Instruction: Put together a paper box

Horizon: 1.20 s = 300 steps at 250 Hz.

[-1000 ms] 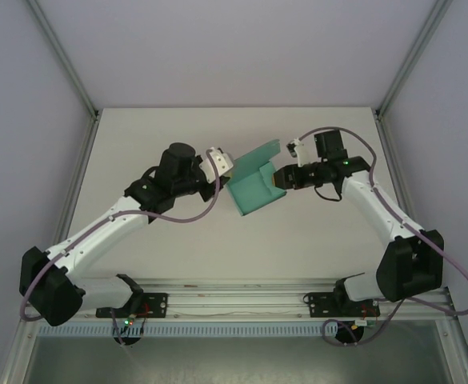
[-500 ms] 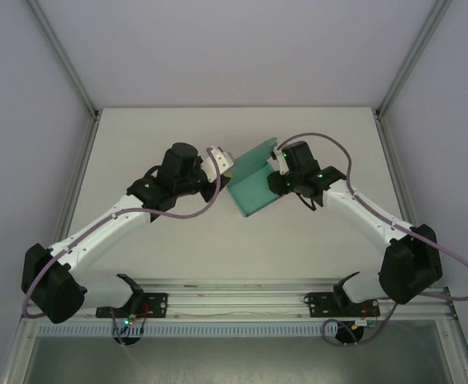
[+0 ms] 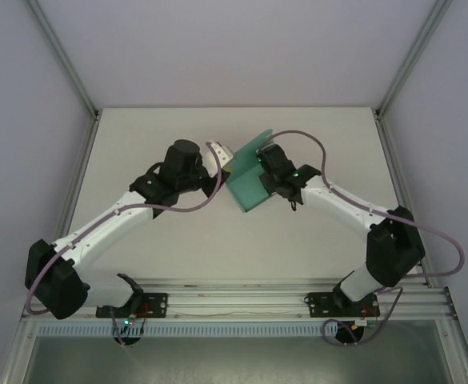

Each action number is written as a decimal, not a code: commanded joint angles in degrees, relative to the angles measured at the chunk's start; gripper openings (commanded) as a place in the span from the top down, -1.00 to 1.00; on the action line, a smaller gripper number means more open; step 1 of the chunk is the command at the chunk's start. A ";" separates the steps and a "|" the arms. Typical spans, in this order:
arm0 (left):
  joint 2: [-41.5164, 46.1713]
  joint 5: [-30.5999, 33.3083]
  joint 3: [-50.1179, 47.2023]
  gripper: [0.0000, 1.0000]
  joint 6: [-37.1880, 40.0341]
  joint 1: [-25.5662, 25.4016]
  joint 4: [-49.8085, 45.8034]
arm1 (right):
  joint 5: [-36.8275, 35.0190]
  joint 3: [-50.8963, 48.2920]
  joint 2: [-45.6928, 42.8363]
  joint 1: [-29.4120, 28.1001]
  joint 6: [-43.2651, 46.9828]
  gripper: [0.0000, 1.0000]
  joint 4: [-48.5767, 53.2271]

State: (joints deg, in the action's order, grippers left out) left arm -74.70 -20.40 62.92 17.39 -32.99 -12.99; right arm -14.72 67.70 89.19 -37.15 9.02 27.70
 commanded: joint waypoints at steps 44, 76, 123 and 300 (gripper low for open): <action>-0.06 -0.50 4.45 1.00 -3.32 -0.43 1.74 | -26.68 1.64 8.12 0.76 -2.71 1.00 5.98; -0.10 -0.20 4.29 1.00 -3.31 -0.41 2.25 | -26.68 1.94 9.72 0.65 0.02 1.00 5.60; -0.28 0.43 4.26 1.00 -3.22 -0.45 1.75 | -27.45 2.02 11.11 0.66 3.37 0.93 4.21; -2.32 -2.42 2.59 1.00 6.63 -0.33 -3.44 | 16.45 -10.88 -25.26 1.12 -2.95 -1.00 -9.68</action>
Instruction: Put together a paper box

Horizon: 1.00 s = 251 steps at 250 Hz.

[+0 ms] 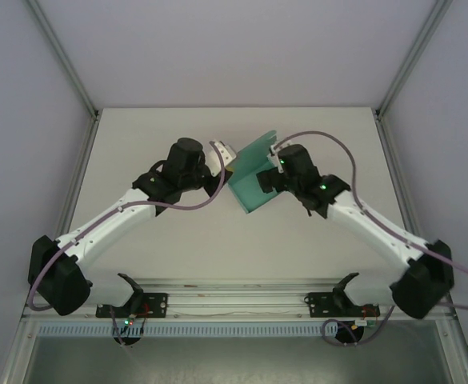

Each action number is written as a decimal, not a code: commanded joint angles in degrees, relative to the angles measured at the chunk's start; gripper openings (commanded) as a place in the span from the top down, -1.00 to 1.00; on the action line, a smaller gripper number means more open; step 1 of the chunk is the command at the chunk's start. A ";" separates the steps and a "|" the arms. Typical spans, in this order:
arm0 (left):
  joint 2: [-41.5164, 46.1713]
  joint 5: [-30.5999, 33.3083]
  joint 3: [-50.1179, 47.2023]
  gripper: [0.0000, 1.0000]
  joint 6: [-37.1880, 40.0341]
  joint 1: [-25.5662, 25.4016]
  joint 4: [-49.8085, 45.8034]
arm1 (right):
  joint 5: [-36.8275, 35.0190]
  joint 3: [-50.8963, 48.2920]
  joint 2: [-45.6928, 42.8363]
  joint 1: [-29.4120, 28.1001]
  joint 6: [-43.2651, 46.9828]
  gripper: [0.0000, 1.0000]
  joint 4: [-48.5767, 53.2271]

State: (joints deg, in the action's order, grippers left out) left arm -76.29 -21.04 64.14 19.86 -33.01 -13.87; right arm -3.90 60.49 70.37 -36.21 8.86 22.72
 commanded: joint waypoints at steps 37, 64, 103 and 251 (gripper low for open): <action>-3.25 -3.27 1.38 1.00 12.29 -0.21 -6.37 | 4.42 -4.52 -12.71 3.71 -8.75 -1.00 -1.96; -6.05 -8.21 2.80 1.00 22.91 0.23 -13.60 | 6.33 -4.51 -14.38 8.08 -12.96 -1.00 1.78; -11.45 -14.10 6.74 1.00 33.14 2.01 -19.71 | 10.18 -6.07 -13.39 13.69 -15.98 -1.00 3.78; -34.12 -23.51 30.53 0.16 44.39 9.64 -38.45 | 19.68 -2.70 -4.62 16.61 -10.47 -1.00 6.83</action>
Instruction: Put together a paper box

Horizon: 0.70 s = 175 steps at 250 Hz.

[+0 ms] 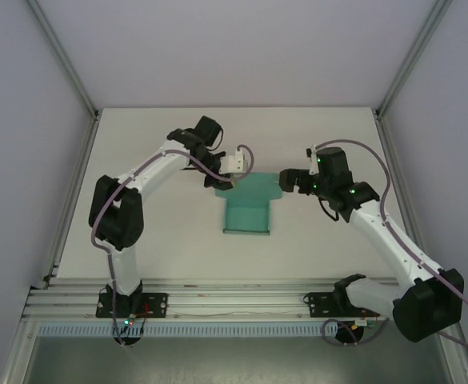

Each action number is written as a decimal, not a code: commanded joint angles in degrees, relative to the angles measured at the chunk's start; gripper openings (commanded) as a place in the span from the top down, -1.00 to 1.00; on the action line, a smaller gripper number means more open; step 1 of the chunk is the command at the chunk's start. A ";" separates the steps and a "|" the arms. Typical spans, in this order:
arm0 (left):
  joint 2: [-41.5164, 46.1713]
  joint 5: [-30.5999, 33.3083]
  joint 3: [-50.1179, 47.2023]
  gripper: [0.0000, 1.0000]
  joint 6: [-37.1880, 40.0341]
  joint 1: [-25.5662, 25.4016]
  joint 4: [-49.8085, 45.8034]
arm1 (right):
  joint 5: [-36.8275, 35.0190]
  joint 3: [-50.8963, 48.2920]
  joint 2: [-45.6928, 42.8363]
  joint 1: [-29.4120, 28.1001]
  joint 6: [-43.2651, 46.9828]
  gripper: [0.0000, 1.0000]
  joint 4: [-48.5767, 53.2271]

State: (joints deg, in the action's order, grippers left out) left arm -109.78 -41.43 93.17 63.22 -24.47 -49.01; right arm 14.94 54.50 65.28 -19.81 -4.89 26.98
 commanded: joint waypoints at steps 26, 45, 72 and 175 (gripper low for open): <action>0.09 -2.36 0.54 -0.13 0.75 1.13 -1.71 | 1.16 4.85 3.28 0.23 7.76 -1.00 4.26; 2.03 -0.85 -0.02 -0.42 0.51 1.24 -1.02 | 3.95 6.80 5.12 0.22 13.39 -1.00 6.30; 3.07 0.78 0.09 -0.82 0.23 2.00 -2.20 | 8.65 9.58 7.79 0.22 24.22 -1.00 9.31; 4.31 3.09 -1.22 -0.71 -0.73 2.61 -7.10 | 19.31 28.87 27.86 0.24 52.82 -0.64 32.46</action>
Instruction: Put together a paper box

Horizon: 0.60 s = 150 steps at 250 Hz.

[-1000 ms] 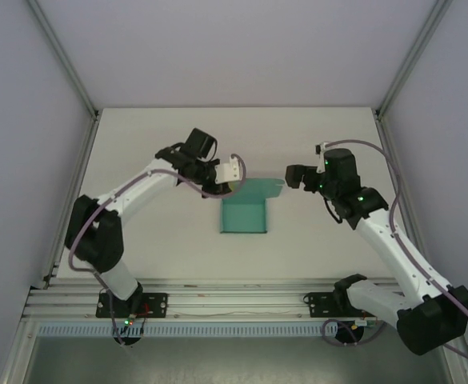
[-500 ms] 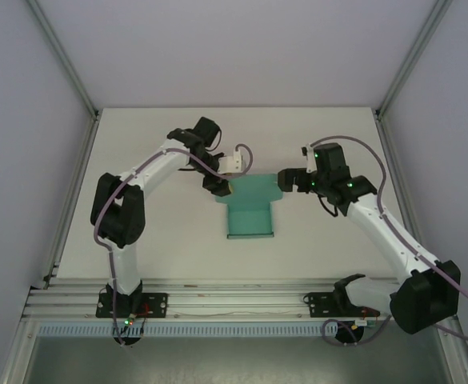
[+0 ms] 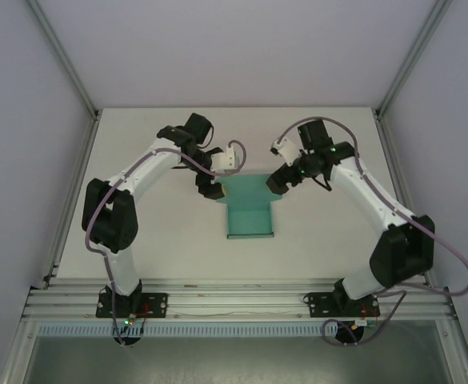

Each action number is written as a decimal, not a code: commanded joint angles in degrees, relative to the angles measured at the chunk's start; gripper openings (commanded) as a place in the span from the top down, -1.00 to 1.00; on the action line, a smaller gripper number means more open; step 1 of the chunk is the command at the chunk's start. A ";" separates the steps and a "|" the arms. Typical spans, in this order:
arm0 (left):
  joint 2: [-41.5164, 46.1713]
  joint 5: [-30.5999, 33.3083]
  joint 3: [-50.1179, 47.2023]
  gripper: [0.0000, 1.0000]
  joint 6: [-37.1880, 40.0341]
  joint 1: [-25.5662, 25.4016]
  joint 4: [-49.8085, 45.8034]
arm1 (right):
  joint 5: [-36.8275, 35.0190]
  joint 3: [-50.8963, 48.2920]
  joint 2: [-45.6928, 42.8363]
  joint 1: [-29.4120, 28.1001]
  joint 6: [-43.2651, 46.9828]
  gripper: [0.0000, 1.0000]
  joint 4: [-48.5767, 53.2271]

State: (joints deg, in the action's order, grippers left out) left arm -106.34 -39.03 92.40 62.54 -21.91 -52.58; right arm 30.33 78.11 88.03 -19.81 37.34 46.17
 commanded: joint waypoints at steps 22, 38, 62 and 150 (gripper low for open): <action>0.83 0.66 -0.39 -0.55 -0.76 -0.05 -3.64 | 3.52 8.21 8.66 0.29 12.09 -0.43 17.24; 0.50 1.09 -0.26 -0.36 -1.34 -0.30 -3.76 | 2.50 9.36 10.30 0.25 12.22 -0.17 18.27; -0.20 2.44 0.22 -0.21 -2.70 -1.16 -4.40 | 1.41 9.70 11.36 0.26 11.88 0.19 18.12; -1.49 5.44 1.64 0.92 -9.03 -2.86 -1.85 | 0.33 8.74 11.56 0.04 7.98 0.94 17.06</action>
State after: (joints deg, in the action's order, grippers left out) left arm -106.67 -34.76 92.64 56.12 -24.03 -54.35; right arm 32.58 86.11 99.92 -19.88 48.42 62.78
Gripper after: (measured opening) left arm 0.119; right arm 0.064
